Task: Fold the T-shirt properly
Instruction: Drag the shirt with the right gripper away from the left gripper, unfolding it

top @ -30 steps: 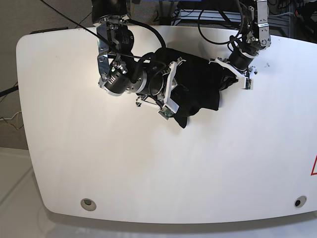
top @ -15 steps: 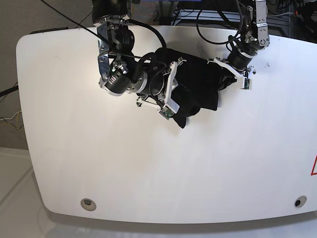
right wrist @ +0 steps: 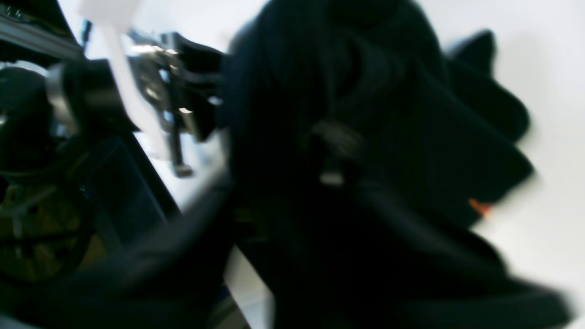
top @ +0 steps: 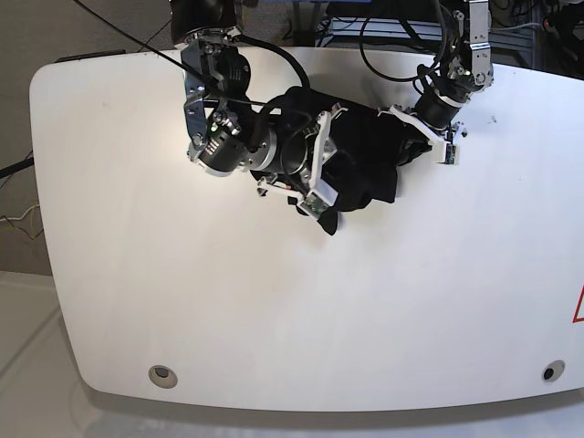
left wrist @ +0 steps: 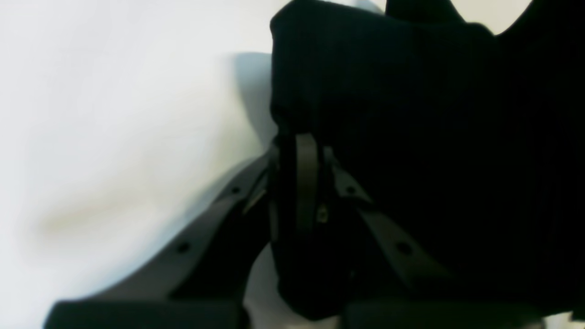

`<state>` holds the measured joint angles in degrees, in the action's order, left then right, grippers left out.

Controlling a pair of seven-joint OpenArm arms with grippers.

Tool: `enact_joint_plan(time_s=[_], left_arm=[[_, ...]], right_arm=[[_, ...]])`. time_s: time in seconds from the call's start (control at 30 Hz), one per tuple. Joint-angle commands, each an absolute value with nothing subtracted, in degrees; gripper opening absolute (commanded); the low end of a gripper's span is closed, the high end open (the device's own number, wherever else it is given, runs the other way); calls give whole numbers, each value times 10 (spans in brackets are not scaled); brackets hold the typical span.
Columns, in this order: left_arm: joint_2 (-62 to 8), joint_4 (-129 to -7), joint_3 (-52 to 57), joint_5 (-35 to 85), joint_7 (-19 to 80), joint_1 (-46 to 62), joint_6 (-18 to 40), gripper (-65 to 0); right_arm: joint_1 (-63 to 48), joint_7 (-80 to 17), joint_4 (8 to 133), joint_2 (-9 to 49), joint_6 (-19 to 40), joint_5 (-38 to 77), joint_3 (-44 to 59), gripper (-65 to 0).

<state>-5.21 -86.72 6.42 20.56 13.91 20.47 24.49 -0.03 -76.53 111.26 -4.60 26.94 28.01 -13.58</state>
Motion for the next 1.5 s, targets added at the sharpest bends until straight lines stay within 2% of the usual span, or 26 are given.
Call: enact_joint_plan(time_s=[0.0,0.1,0.17,0.53,1.1,1.47], left_arm=[[-52,-868,60,189,169,210,247,-642],[-52,-868,60,189,169,210,247,-642],[-52,-868,60,189,169,210,247,-642],[-53,-868,60,189,169,210,247,-642],[-55,-835,62,189,170,174,247,-641],[-56,-804,62,189,169,168,247,-641]], right_arm=[[14,-750,1121,-51,271,295,-154,-367],[23,-751,1121,-50,271,295,-167,-254],[26,-751,1121,-49,271,295,-182,-227],[67,-752,1120,-36,275,294,-269,-222],[108,-752,1084,-41,276,294,-298,-225],[148,-749,1050,-83,271,228,-296,-225]])
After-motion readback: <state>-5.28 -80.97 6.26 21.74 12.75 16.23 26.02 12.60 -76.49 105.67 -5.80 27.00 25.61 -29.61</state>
